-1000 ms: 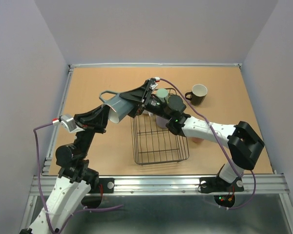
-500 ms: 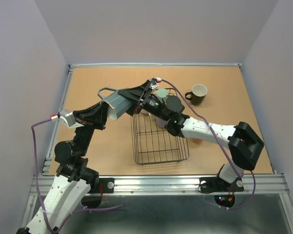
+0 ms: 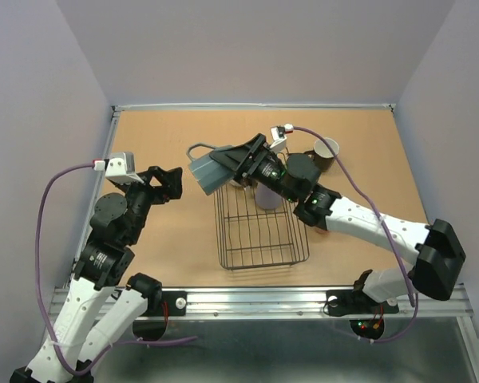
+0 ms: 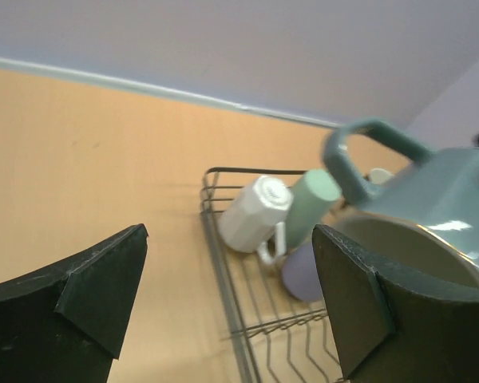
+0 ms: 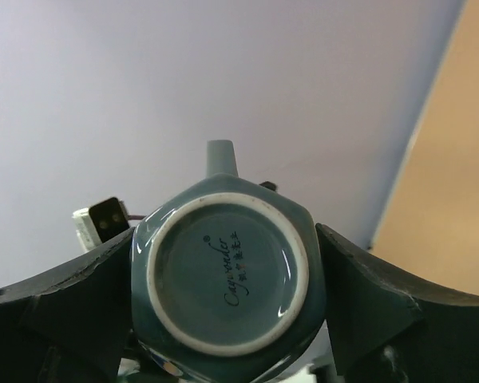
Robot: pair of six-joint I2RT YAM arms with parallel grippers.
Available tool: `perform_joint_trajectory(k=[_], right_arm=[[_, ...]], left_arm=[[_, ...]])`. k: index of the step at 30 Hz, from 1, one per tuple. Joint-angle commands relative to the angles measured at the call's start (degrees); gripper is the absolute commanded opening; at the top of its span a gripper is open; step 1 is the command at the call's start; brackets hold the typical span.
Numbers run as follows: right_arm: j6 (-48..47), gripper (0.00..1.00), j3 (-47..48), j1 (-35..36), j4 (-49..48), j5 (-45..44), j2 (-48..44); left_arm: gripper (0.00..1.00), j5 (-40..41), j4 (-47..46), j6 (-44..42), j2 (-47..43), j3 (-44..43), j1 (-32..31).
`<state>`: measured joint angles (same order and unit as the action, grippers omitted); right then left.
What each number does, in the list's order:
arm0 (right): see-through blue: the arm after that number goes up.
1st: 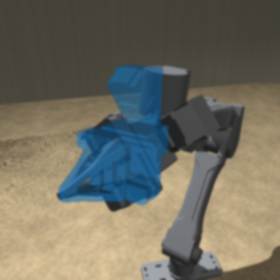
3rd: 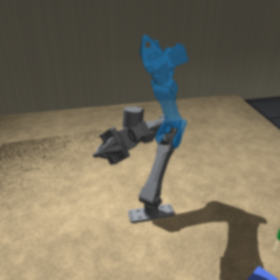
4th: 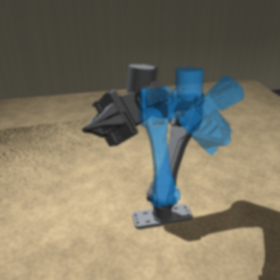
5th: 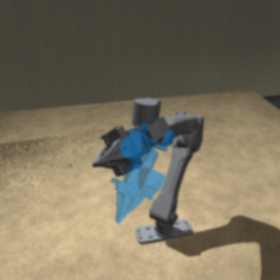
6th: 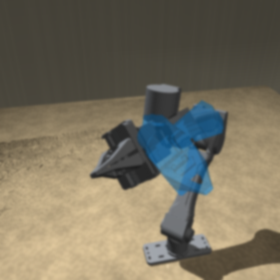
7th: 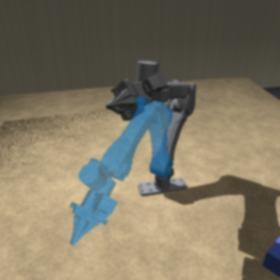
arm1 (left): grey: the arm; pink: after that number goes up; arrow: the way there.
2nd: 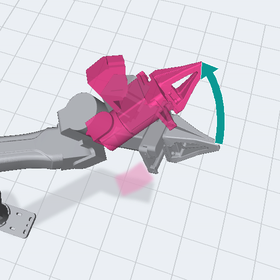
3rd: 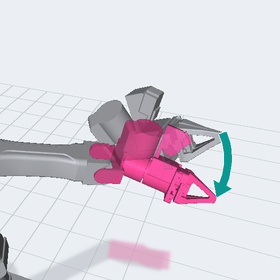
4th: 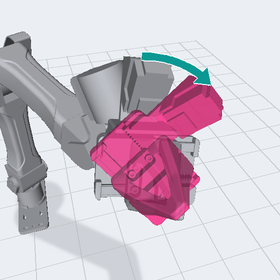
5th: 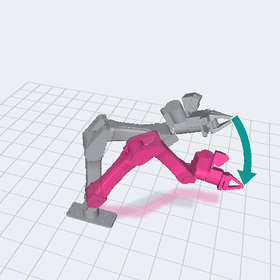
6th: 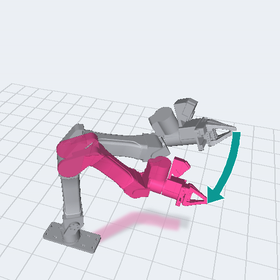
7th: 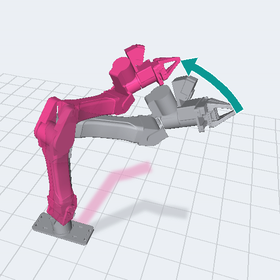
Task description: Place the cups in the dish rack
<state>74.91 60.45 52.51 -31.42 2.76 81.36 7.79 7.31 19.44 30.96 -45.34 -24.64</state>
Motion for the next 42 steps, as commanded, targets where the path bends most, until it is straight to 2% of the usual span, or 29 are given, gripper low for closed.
perform_joint_trajectory(k=[1, 4, 8, 12, 19, 33, 42], right_arm=[[-13.9, 0.0, 3.3, -0.6, 11.3, -11.8, -9.1], [-20.7, 0.0, 2.6, -0.5, 16.7, -18.8, -12.2], [-28.0, 0.0, 3.9, -0.4, 23.5, -22.2, -11.6], [-33.3, 0.0, 5.7, 0.1, 28.5, -25.1, -8.1], [-42.6, 0.0, 7.1, 0.9, 29.7, -30.4, -0.4], [-45.7, 0.0, 9.1, 1.1, 27.5, -28.6, 6.1], [-49.2, 0.0, 11.4, 4.8, 26.1, -35.7, 10.8]], left_arm=[[0.96, 11.7, 8.5, -5.2, -1.3, -2.1, 1.2], [0.96, 15.1, 8.7, -5.7, -1.4, 0.2, 1.0], [0.96, 15.1, 6.9, -4.2, -0.6, 3.2, 1.1], [0.96, 16.1, 8.1, -3.7, 2.4, 2.8, 1.3], [0.95, 13.1, 7.5, -4.3, 4.5, 3.2, 1.3], [0.93, 12.3, 6.8, -5.0, 5.3, 3.6, 1.7], [0.92, 11.5, 6.5, -5.3, 5.3, 3.9, 1.8]])
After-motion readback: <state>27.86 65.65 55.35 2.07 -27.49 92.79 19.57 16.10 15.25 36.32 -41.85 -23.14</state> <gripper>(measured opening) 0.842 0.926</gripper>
